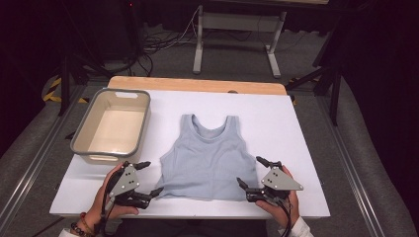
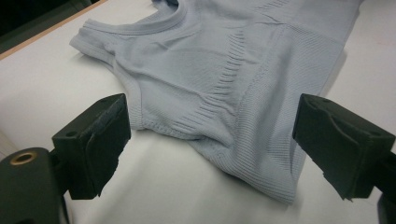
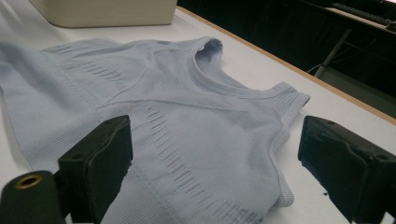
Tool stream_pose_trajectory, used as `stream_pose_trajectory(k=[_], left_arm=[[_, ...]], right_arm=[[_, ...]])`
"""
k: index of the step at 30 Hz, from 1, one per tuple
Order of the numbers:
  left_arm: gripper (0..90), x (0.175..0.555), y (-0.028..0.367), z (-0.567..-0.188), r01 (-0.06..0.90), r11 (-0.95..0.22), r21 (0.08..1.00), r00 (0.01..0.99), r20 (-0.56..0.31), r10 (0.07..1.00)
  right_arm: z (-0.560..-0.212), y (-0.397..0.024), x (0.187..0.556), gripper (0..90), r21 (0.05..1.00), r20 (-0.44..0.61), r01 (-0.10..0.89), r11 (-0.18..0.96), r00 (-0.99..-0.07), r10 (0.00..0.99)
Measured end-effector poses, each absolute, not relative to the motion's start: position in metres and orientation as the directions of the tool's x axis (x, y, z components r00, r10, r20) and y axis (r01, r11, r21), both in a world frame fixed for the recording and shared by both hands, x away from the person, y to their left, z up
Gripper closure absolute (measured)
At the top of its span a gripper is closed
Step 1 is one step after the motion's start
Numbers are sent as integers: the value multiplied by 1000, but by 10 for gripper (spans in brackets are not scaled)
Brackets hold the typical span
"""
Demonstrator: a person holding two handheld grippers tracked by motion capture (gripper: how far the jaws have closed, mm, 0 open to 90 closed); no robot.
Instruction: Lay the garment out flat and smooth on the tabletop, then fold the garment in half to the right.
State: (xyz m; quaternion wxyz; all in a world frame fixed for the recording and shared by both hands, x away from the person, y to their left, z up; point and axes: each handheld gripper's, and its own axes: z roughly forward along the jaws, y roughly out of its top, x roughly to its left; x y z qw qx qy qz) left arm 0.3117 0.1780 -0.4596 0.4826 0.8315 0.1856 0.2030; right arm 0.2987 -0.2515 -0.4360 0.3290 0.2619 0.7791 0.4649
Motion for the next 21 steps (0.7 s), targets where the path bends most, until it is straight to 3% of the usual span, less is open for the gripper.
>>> stream_pose_trajectory(k=[16,21], left_arm=[[113,313,174,-463,126,-486,865,856,153,494],[109,316,177,-464,167,-471,866,850,115,513]], right_arm=[[-436,-252,299,120,885,-289,104,453,-641,711],[-434,-251,304,132,888,-291,105,448,-628,722]])
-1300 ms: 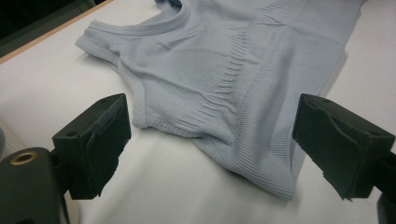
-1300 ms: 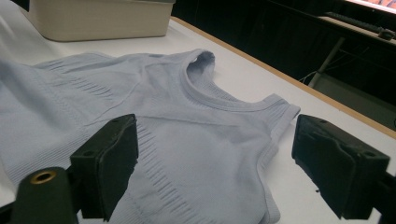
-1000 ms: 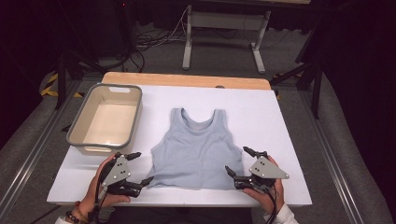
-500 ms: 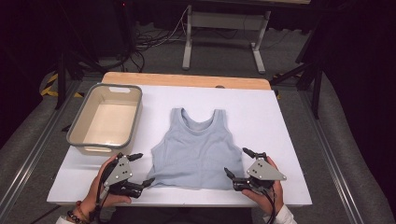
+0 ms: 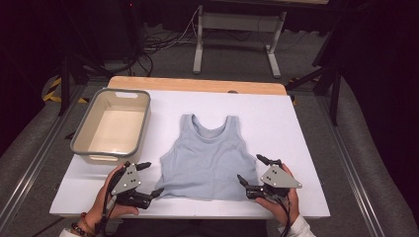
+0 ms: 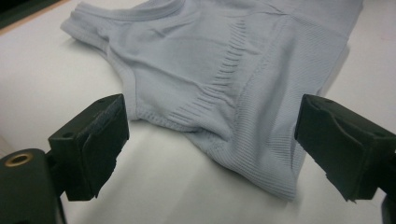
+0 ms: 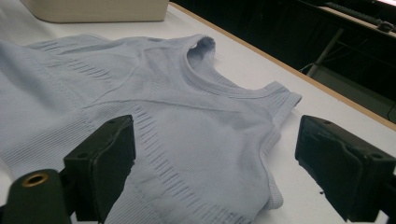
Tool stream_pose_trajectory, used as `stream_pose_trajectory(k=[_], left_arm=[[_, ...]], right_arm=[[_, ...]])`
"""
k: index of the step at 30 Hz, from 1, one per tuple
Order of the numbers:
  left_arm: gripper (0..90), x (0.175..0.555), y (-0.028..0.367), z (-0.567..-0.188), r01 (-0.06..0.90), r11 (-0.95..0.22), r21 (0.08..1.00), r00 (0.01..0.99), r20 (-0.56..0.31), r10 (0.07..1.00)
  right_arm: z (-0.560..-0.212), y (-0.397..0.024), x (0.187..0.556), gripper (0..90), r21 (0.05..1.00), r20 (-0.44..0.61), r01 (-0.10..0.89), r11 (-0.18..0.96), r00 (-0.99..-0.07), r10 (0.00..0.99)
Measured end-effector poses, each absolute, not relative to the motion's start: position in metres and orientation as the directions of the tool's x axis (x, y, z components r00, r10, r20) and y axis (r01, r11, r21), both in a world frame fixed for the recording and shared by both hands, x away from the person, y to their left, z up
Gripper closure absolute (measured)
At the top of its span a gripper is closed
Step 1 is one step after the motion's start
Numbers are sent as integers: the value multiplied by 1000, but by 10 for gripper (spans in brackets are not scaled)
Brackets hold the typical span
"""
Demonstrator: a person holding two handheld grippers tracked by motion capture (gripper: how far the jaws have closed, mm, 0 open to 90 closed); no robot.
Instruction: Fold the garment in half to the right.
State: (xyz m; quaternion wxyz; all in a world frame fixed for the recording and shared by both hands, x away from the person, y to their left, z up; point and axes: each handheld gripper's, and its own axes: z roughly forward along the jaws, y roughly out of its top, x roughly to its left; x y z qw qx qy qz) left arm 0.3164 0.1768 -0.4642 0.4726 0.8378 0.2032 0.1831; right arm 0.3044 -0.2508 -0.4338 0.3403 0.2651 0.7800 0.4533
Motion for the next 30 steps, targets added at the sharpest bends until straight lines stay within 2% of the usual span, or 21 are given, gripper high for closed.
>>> stream_pose_trajectory(k=[10,17,22,27,30], left_arm=[[103,319,176,-467,215,-499,840,856,85,511],[85,320,172,-469,245,-507,826,879,32,476],[86,319,168,-470,258,-525,811,881,26,473],[85,319,165,-470,268,-530,804,889,6,458],[88,317,162,-471,274,-545,793,890,6,456]], right_arm=[[-415,-234,321,227,903,-210,146,404,-671,711],[-396,-194,351,311,899,-192,153,410,-704,684],[-390,-171,371,322,904,-183,149,401,-713,677],[-389,-141,410,306,892,-96,245,379,-718,689],[-390,-130,426,317,882,-81,274,383,-713,696]])
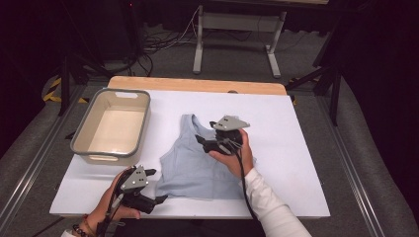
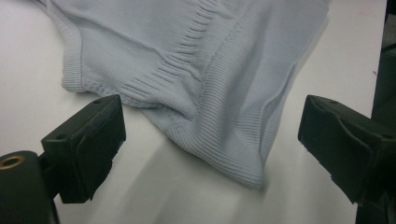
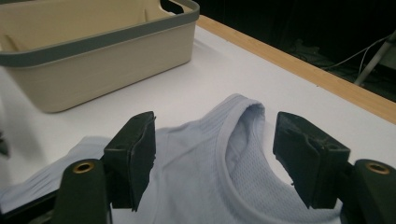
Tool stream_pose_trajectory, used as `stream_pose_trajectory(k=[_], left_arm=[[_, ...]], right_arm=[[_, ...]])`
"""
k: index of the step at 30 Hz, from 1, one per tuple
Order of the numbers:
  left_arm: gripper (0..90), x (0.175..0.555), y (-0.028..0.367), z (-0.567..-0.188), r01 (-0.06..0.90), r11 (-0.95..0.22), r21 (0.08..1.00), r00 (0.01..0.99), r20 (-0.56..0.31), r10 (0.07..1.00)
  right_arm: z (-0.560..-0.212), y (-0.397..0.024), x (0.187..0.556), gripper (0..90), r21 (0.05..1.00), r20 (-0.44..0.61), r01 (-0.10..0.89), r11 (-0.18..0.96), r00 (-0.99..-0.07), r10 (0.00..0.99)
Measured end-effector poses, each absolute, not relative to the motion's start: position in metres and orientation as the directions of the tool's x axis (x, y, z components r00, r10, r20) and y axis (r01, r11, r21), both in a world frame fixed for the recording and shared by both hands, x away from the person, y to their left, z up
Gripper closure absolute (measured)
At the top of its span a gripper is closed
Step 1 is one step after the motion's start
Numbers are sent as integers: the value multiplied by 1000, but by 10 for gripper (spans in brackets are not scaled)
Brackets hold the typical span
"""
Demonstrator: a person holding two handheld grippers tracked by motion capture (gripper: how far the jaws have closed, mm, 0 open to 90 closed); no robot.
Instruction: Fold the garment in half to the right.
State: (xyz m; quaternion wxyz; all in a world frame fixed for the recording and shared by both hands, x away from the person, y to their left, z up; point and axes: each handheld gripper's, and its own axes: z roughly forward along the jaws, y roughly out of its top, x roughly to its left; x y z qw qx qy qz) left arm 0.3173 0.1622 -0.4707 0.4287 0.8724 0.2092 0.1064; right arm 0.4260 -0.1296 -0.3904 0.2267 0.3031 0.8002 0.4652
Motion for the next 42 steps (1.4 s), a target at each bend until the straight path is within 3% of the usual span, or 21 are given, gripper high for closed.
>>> stream_pose_trajectory(k=[11,12,14,25,29,30,36,42], left_arm=[[263,319,159,-473,311,-591,745,892,-14,451],[359,320,158,-474,326,-601,730,893,-28,450],[380,320,158,-472,332,-611,719,892,-29,451],[655,318,156,-470,312,-622,718,905,-25,424],[738,317,154,-469,302,-633,713,911,-21,411],[753,317,154,-469,302,-633,713,911,-21,411],[775,316,152,-467,284,-655,701,915,7,404],[779,318,154,-465,273,-670,691,911,38,411]], right_arm=[[-405,-73,478,445,818,-47,376,435,-711,702],[-412,-63,488,455,790,-55,400,464,-708,704],[-421,-54,497,459,756,-43,435,489,-712,701],[-453,-42,527,490,645,-63,552,528,-650,757],[-453,-44,529,558,652,-45,562,509,-641,766],[-453,-44,529,558,652,-45,562,509,-641,766],[-452,-45,530,779,650,-42,573,499,-629,776],[-451,-43,530,844,647,-71,558,519,-634,770]])
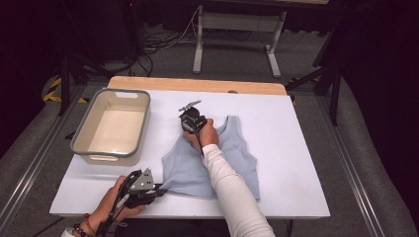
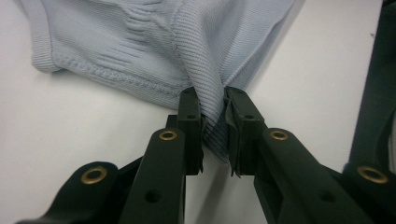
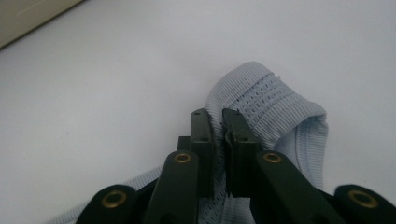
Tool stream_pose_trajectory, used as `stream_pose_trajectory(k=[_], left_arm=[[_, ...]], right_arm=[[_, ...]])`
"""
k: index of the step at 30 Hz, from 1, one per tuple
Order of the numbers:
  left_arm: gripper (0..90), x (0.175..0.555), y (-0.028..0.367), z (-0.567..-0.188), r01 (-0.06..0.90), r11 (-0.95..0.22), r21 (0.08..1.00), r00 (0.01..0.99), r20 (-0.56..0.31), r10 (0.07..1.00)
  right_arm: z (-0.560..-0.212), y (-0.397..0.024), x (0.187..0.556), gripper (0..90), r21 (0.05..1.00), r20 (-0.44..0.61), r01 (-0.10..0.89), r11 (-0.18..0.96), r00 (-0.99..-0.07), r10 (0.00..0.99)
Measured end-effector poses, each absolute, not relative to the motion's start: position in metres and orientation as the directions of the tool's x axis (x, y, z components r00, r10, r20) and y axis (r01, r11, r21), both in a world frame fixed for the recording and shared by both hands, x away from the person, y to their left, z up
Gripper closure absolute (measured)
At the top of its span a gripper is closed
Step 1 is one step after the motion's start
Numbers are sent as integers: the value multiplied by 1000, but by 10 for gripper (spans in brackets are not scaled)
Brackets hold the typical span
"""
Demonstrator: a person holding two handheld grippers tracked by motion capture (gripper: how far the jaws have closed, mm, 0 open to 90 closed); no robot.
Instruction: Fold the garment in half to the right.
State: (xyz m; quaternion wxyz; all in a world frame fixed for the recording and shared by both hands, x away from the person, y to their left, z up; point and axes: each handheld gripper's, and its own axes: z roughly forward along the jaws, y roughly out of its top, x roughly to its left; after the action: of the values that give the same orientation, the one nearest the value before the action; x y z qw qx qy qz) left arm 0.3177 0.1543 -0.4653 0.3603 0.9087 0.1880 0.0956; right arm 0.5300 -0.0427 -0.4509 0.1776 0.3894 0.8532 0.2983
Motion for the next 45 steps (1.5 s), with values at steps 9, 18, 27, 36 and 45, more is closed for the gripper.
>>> stream_pose_trajectory(k=[9,18,27,36,45], left_arm=[[783,320,164,-463,275,-669,691,897,65,436],[783,318,162,-465,266,-680,683,904,68,422],[780,318,161,-466,279,-660,697,904,42,426],[780,316,159,-466,273,-664,696,908,42,416],[780,317,159,-467,272,-663,697,908,41,416]], right_arm=[[-444,-32,533,868,686,-76,516,513,-650,756],[-437,-27,531,869,705,-73,495,509,-662,746],[-441,-21,531,769,674,-129,503,541,-641,756],[-453,-27,537,513,643,-108,558,525,-612,783],[-454,-26,537,801,657,-68,558,507,-625,777]])
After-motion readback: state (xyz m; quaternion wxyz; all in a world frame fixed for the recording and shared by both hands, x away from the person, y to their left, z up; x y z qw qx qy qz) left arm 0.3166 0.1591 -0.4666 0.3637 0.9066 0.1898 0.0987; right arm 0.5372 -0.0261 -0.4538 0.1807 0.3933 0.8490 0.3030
